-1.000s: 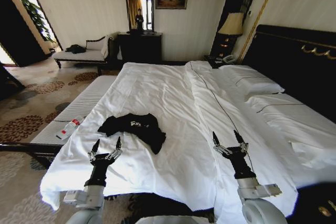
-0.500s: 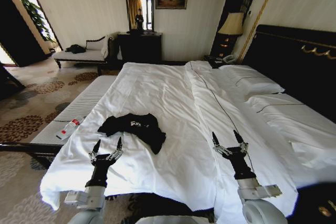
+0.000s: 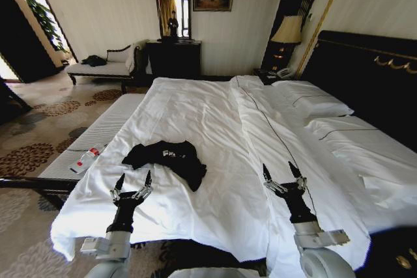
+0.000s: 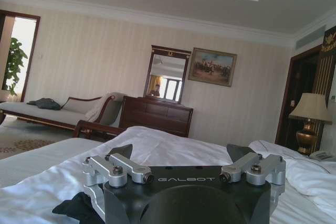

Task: Fold the clothes on the bed.

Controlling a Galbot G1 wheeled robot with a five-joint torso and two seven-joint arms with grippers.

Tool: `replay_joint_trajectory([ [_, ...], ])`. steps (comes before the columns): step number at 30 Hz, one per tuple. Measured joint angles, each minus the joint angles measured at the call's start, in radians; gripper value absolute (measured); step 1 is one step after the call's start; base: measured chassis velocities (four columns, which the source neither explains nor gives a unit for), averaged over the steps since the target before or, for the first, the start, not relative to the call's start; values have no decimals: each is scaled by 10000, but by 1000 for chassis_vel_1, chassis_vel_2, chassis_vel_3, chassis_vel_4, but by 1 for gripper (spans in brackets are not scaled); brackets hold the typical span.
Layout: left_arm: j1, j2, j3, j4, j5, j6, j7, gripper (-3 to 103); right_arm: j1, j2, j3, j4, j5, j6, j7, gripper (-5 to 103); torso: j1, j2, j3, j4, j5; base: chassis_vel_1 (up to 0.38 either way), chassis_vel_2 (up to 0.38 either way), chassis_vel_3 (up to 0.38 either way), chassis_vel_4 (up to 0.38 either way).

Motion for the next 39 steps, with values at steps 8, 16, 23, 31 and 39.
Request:
replay_joint_trajectory([
  [8,-24,35,5,57,0,-2,0,100,21,4,-29,-90,-46,0,12,100,1,0,0,0,1,87,121,-75,-124],
  [16,-36,59,-1,80,-4,-2,-11,100,18,6,-43,-111,-100,-1,18,100,0,0,0,0,-3,143,194,-142,-193],
  [23,-37,65,-17,101,-2,-8,-11,100,26,15,-57,-168,-194,45,29,100,1,0,0,0,1,103,147,-102,-151],
  [31,0,44,-24,95,56,-23,-9,100,42,13,-44,-177,-210,82,30,100,0,0,0,0,2,23,33,-16,-28],
  [39,44,26,-44,43,117,-35,-4,100,69,28,-41,-168,-207,107,30,100,1,0,0,1,-1,1,7,0,-5],
])
